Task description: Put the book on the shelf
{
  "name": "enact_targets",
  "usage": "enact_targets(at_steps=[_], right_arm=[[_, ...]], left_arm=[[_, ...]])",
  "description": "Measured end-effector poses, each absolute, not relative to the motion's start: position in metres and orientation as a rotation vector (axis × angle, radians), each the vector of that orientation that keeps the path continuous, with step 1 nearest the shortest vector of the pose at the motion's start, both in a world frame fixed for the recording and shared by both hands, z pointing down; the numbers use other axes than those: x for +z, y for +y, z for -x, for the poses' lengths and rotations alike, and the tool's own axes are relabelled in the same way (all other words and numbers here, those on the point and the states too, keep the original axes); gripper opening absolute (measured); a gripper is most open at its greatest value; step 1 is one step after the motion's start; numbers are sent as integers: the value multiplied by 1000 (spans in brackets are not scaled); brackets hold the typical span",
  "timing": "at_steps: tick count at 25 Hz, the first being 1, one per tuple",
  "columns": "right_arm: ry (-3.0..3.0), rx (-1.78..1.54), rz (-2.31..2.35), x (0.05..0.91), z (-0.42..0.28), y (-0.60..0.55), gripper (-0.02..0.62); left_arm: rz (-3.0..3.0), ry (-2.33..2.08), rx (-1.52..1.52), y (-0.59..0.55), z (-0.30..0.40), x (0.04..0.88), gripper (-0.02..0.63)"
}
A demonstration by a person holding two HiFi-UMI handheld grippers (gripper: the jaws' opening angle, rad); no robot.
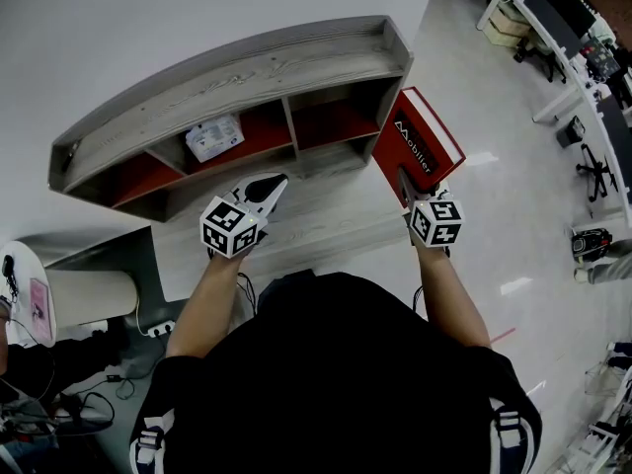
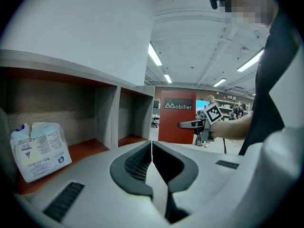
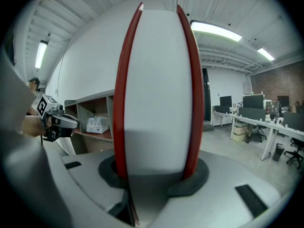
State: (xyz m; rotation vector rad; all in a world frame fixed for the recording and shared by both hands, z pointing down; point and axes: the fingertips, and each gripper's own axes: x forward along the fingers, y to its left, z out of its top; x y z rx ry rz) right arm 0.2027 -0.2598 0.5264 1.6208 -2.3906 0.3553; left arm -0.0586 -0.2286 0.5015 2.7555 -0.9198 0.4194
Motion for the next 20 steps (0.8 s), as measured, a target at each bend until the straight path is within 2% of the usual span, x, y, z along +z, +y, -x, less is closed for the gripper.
enact_targets(at_steps=[20], right_arm=[[-2371, 385, -1619, 543, -191, -283, 172]], left_arm=[[-2738, -915, 441, -251, 73, 509, 23]])
